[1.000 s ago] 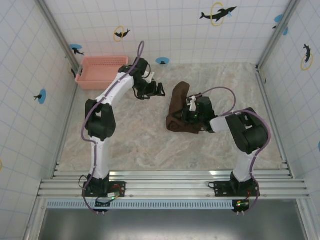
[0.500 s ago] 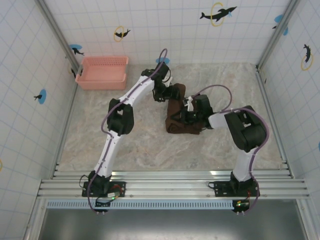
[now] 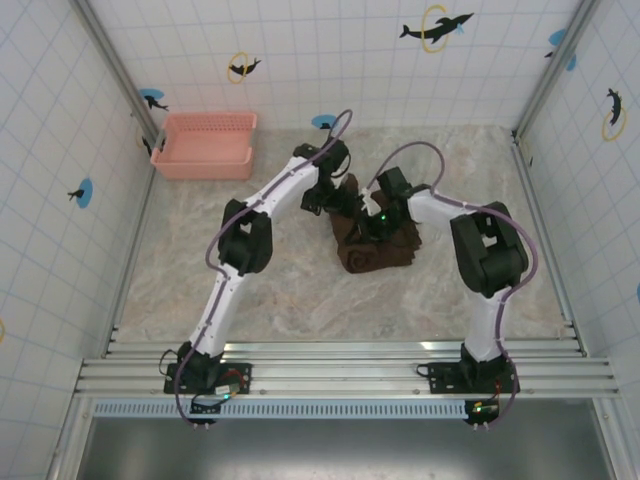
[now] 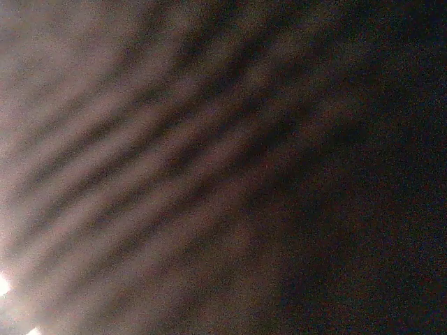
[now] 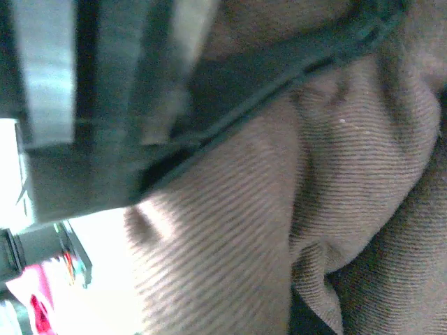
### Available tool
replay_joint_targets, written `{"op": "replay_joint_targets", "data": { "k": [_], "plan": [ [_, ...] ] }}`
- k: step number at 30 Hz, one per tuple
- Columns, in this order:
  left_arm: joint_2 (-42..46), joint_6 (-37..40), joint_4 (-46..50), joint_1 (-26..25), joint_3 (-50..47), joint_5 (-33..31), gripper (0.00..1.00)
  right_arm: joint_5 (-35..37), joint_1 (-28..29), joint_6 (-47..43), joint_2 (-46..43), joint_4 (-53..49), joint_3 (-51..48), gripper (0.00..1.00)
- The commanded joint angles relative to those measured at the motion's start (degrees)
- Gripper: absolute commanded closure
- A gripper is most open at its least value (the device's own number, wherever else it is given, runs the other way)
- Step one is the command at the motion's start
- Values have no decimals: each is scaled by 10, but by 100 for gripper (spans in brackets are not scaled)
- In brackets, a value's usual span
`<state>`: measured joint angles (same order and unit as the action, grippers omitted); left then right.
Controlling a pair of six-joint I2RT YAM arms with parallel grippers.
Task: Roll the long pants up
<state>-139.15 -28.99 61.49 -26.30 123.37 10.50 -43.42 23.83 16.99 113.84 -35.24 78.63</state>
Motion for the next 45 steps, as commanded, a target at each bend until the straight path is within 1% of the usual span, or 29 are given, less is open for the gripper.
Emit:
{"op": "replay_joint_targets", "data": {
  "k": [1, 3, 6, 8, 12, 15, 17, 19, 20, 24, 26, 28, 29, 31, 35, 36, 38, 40, 43, 45],
  "plan": [
    [69, 33, 18, 20, -128, -61, 3, -36, -10, -129, 9, -132, 48, 100],
    [84, 75, 46, 21, -143, -67, 3, -92, -11, -129, 16, -120, 51, 100],
    [99, 130, 106, 21, -157, -69, 5, -151, -3, -141, 15, -113, 68, 100],
    [128, 155, 122, 20, -190, -78, 8, -172, 4, -143, 16, -115, 80, 100],
    [193, 171, 144, 20, -269, -94, 13, -215, 6, -173, 28, -154, 92, 100],
    [232, 169, 160, 21, -332, -101, 14, -235, 8, -227, 37, -220, 91, 100],
    [254, 164, 165, 20, -374, -106, 15, -227, 12, -252, 33, -246, 74, 100],
    [270, 162, 171, 20, -407, -112, 15, -216, 12, -259, 24, -250, 51, 100],
    [273, 162, 177, 20, -419, -109, 15, -197, 11, -260, 21, -256, 45, 100],
    [266, 161, 179, 20, -447, -105, 15, -136, 12, -280, 35, -298, 38, 93],
    [250, 163, 178, 18, -447, -102, 15, -85, 16, -284, 47, -317, 43, 85],
    [229, 164, 179, 17, -446, -101, 14, -52, 23, -289, 49, -324, 49, 77],
    [218, 166, 180, 17, -420, -99, 14, -35, 26, -290, 43, -321, 51, 72],
    [196, 171, 183, 16, -400, -98, 14, 1, 30, -287, 35, -321, 63, 67],
    [158, 184, 201, 15, -352, -104, 10, 28, 25, -275, 26, -325, 92, 67],
    [152, 187, 207, 16, -342, -111, 5, 40, 24, -268, 29, -326, 100, 67],
    [151, 190, 219, 22, -318, -134, 3, 44, 23, -257, 45, -329, 111, 72],
    [163, 189, 225, 33, -295, -140, 3, 47, 24, -241, 61, -327, 114, 77],
    [191, 185, 244, 45, -244, -173, 3, 37, 24, -223, 86, -321, 113, 83],
    [212, 186, 264, 48, -204, -188, 3, 22, 25, -218, 99, -318, 115, 84]
  ]
}}
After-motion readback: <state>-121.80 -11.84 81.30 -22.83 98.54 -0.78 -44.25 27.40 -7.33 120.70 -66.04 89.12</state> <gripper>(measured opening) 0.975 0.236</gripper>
